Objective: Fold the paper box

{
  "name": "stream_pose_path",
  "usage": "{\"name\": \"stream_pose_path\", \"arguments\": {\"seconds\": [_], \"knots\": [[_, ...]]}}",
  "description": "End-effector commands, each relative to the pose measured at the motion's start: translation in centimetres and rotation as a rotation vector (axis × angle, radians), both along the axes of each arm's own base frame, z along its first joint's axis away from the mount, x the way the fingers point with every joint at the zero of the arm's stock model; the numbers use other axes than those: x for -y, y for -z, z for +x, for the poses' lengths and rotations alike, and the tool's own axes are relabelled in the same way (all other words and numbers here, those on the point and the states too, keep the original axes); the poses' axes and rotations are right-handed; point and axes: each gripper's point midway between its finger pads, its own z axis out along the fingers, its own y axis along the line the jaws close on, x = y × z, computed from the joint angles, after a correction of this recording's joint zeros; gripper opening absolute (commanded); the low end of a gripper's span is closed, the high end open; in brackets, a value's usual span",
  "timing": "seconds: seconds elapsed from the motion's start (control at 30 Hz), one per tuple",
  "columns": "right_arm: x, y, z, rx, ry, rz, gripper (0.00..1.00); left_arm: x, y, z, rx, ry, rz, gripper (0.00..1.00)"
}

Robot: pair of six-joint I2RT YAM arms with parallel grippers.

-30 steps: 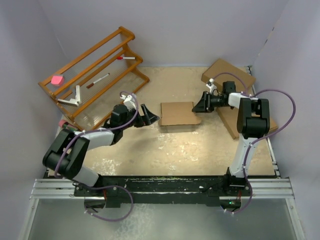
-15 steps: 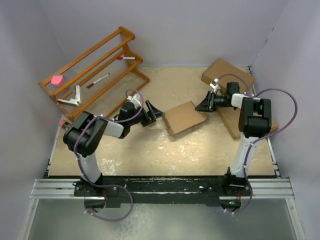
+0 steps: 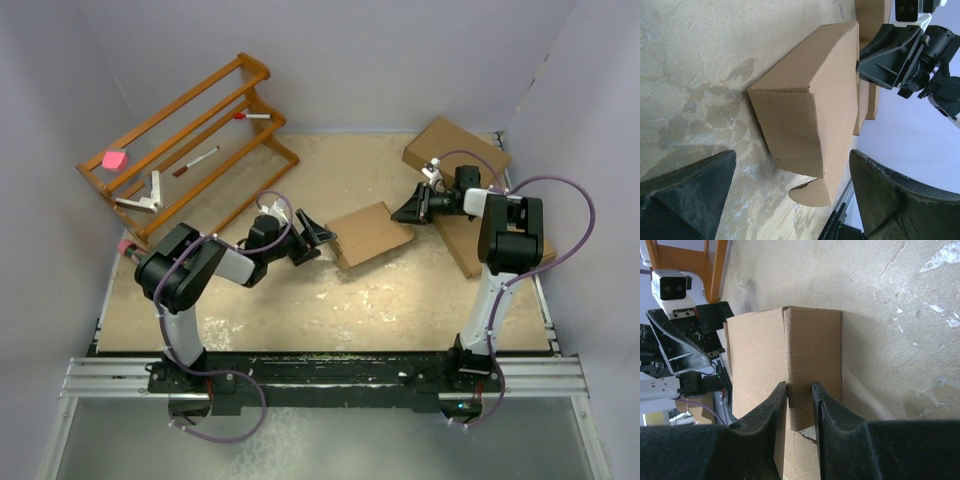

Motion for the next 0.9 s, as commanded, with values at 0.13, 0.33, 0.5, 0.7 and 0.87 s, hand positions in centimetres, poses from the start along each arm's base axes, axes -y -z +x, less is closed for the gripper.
{"name": "stream_pose_path", "arguments": {"seconds": [0.13,0.33,0.5,0.7,0.87], "knots": [[1.0,2.0,-0.1,-0.032,0.035,-0.046,0.26,0.6,-1.8,1.0,0.041,-0.098,-0.09,0.98],[1.2,2.2,-0.2,-0.04,0.04,-0.045,0.26,1.8,-1.9,1.2,0.036,-0.106,-0.125,0.98],[1.2,2.4,-0.2,-0.048,0.042,-0.047,0.26,2.5,-1.7,1.5,0.029,-0.134,-0.161,0.97],[1.3,2.6,-0.2,-0.051,0.044,-0.05,0.26,3.5,-1.8,2.4,0.025,-0.147,-0.187,0.93],[1.3,2.5,-0.2,-0.05,0.042,-0.048,0.26,4.1,-2.1,3.1,0.03,-0.16,-0.204,0.74]]}}
